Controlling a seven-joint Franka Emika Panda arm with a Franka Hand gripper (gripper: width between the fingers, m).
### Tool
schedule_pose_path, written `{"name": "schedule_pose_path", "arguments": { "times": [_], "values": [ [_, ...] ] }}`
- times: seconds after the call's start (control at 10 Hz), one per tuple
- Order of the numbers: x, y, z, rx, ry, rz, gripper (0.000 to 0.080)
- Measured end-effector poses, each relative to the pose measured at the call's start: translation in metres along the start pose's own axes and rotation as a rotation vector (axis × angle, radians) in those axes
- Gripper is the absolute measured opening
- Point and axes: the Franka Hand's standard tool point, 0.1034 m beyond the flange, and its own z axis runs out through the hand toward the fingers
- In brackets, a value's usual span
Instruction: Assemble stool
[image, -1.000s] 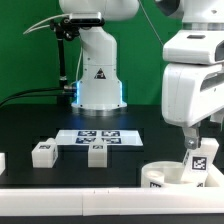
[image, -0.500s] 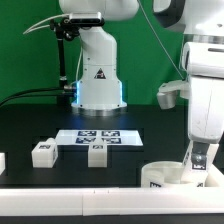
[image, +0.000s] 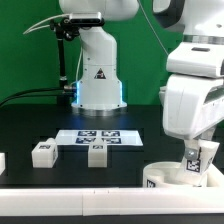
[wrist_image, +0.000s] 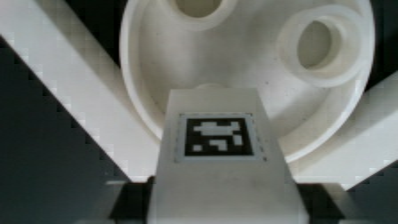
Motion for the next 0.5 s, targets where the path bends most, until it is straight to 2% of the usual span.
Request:
{"name": "schedule_pose_path", "arguments": {
  "times": [0.1,0.5],
  "values": [
    [-0.0007,0.0084,0.0006,0.005,0.004,0.119,0.0335],
    [0.0000,0.0096,-0.0003,0.018,0.030,0.625,0.0337]
  ]
}}
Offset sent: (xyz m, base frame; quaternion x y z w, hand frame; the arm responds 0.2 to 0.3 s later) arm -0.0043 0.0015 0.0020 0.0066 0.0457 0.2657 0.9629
